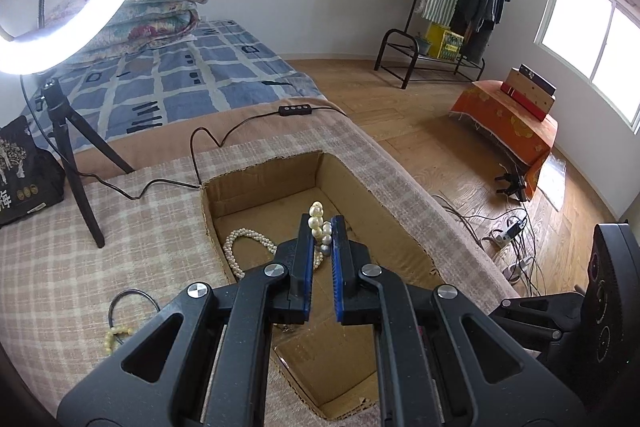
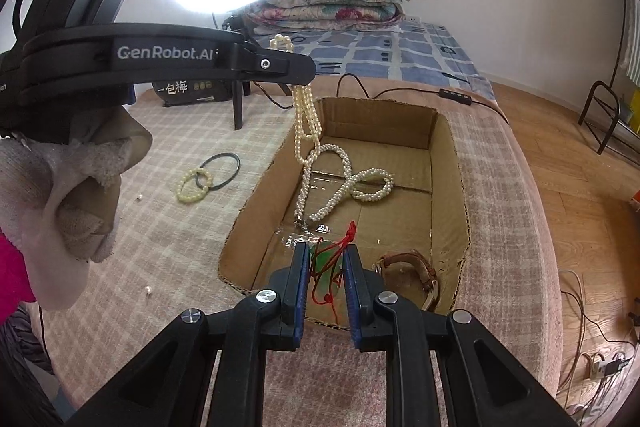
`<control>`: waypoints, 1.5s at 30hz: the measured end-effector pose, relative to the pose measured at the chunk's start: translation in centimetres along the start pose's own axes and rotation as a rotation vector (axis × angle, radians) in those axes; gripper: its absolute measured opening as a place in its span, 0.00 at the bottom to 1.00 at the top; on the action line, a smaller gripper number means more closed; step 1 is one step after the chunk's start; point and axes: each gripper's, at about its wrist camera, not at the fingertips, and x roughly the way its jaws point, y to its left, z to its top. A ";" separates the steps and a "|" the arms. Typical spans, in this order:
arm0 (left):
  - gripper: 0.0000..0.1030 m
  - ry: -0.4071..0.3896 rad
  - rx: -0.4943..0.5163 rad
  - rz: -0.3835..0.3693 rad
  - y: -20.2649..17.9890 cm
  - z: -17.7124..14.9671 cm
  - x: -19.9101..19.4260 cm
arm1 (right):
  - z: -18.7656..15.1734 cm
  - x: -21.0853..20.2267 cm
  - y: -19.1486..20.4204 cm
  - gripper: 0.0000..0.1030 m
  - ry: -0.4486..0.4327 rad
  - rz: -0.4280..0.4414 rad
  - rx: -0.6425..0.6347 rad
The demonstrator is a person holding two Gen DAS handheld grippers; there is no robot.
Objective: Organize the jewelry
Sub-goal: 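Carry both items into the box and open both tools, then withdraw both tools from the box toward the yellow bead bracelet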
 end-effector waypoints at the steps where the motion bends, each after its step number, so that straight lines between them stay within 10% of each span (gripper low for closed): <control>1: 0.06 0.002 -0.002 0.000 0.0 0.0 0.3 | 0.0 0.2 -0.2 0.15 0.002 0.000 0.001; 9: 0.07 -0.001 0.008 0.020 -0.1 0.2 0.6 | 0.1 0.6 -0.2 0.31 0.001 -0.010 -0.006; 13: 0.51 -0.034 0.007 0.033 0.0 0.3 -0.1 | 0.2 0.4 0.2 0.51 -0.009 -0.029 -0.017; 27: 0.53 -0.061 0.027 0.070 1.3 0.4 -3.6 | 0.7 -1.1 1.9 0.96 -0.060 -0.125 -0.039; 45: 0.53 -0.077 -0.032 0.206 12.7 -4.0 -15.0 | 1.5 -4.2 7.3 0.96 -0.224 -0.039 -0.094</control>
